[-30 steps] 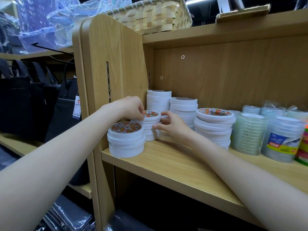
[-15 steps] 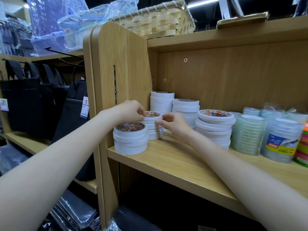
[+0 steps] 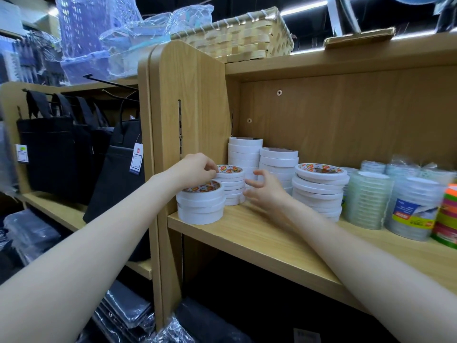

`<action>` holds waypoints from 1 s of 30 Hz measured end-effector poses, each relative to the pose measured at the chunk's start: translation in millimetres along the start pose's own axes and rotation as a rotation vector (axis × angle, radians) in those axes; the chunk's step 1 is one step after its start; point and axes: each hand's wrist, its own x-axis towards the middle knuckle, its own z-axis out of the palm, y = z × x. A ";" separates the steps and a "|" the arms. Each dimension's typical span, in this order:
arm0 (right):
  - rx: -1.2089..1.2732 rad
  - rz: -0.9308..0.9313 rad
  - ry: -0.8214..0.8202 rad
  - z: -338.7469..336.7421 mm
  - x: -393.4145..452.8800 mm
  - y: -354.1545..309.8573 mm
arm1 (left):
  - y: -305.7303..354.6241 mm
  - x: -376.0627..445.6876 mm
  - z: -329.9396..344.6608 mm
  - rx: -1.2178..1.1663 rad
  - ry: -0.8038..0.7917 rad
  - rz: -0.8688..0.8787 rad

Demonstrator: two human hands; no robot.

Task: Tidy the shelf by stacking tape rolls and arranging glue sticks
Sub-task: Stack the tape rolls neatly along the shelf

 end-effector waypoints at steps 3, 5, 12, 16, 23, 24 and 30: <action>-0.279 -0.074 0.080 13.5 -2.8 -0.5 | -0.5 -3.4 1.3 -0.003 -0.006 -0.007; -0.420 -0.132 0.137 20.3 -5.3 -1.8 | -1.7 -6.3 3.5 -0.020 0.006 -0.011; -0.423 -0.135 0.181 -9.3 -27.3 -7.9 | 2.8 -17.4 5.7 -0.087 0.238 0.033; -0.431 -0.410 0.356 -60.8 -70.1 -25.5 | 18.1 -17.0 13.5 -0.096 0.276 0.089; -0.892 -0.231 0.374 -132.5 -85.5 -14.9 | 30.2 -13.7 33.5 0.034 0.187 0.132; -0.924 -0.223 0.344 -131.2 -85.5 -11.1 | 29.3 -12.7 34.7 0.047 0.183 0.125; -0.987 -0.274 0.237 -109.5 -92.3 4.5 | 24.4 -10.5 25.0 0.013 0.233 0.048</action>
